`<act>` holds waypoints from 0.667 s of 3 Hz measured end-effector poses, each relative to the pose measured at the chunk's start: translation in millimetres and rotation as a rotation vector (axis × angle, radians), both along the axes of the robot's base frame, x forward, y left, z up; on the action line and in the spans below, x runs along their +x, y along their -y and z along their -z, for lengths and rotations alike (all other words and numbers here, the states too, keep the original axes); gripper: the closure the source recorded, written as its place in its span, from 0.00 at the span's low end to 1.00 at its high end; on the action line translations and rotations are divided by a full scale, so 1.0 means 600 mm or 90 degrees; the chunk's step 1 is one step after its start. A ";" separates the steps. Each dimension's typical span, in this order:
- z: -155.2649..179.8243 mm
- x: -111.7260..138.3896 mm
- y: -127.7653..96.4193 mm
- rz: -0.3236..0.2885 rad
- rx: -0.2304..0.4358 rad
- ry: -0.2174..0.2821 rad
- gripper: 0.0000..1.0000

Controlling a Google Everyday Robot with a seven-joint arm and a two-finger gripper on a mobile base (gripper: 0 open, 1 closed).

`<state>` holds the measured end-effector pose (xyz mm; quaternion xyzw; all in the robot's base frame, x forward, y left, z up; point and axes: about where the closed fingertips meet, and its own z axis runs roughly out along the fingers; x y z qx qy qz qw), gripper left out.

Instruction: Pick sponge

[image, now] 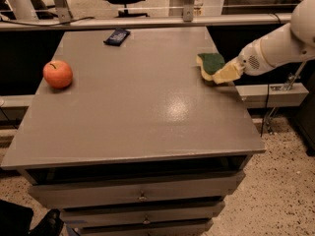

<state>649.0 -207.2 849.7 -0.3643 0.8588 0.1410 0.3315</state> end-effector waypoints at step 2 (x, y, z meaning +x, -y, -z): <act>-0.157 -0.084 -0.048 -0.153 0.148 0.075 1.00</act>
Offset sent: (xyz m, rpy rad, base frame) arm -0.0821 0.0367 0.1400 0.3504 -0.1680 0.3480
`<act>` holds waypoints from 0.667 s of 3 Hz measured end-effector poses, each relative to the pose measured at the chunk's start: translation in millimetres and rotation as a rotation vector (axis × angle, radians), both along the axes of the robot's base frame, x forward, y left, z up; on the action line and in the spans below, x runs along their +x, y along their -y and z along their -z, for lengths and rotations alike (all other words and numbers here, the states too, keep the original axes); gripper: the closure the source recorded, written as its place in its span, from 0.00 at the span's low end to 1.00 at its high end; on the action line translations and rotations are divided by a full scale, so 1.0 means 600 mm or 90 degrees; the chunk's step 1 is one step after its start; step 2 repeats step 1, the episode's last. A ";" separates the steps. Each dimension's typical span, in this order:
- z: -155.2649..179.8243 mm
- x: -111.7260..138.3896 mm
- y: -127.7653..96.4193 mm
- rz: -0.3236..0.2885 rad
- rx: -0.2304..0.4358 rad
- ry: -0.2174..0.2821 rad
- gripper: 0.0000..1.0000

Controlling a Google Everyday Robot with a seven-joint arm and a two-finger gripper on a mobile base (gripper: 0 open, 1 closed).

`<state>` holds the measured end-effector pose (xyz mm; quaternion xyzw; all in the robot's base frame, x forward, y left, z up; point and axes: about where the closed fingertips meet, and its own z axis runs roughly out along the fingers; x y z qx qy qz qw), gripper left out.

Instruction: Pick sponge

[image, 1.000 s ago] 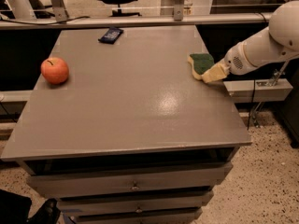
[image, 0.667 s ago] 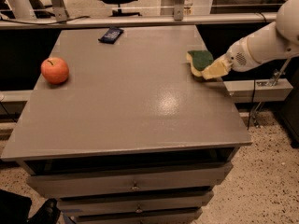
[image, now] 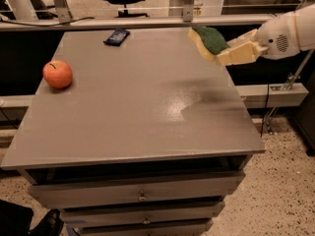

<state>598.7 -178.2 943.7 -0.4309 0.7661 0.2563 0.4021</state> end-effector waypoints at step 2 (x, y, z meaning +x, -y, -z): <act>-0.001 -0.001 -0.006 -0.005 0.005 -0.002 1.00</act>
Offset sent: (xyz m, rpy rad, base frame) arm 0.0000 0.0000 0.0000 0.0000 0.0000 0.0000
